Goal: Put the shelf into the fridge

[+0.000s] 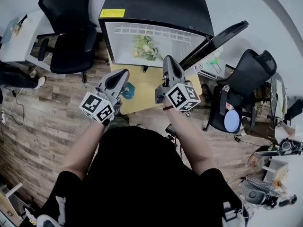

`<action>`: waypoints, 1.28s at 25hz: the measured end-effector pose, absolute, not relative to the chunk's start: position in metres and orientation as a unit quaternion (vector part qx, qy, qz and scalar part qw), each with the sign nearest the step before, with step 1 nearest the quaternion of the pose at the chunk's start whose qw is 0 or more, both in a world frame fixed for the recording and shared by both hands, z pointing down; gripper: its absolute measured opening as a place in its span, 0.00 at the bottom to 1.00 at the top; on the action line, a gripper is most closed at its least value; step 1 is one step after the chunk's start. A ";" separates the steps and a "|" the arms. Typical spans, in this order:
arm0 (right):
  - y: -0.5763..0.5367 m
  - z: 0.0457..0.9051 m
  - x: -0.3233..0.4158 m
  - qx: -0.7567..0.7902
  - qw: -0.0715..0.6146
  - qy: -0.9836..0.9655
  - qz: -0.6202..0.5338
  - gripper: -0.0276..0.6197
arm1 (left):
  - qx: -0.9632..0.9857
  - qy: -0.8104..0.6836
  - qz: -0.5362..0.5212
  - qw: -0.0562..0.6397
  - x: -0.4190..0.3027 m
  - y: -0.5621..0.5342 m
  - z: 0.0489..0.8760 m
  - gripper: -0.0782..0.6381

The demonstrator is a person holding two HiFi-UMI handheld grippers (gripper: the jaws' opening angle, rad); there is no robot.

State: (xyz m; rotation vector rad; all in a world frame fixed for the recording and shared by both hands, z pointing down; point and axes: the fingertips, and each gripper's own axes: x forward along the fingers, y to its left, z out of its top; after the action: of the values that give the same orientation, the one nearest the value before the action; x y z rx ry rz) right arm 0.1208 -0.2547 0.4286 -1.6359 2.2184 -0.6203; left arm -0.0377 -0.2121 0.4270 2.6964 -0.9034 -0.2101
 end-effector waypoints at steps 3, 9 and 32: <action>-0.238 0.418 0.108 -0.564 0.092 0.809 -0.138 0.05 | 0.936 -0.315 -0.075 0.137 -0.036 -0.209 0.422 0.14; -0.209 0.413 0.099 -0.548 0.000 0.836 -0.026 0.05 | 0.935 -0.322 -0.078 0.124 -0.036 -0.203 0.417 0.14; -0.173 0.441 0.147 -0.574 -0.093 0.813 0.033 0.06 | 0.925 -0.373 -0.057 0.042 -0.065 -0.184 0.419 0.13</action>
State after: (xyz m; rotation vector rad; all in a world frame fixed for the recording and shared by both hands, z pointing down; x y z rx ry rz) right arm 0.1473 -0.1735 0.4413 -1.9186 2.7177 0.1091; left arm -0.0650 -0.1841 0.4190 2.8314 -1.1414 -0.1734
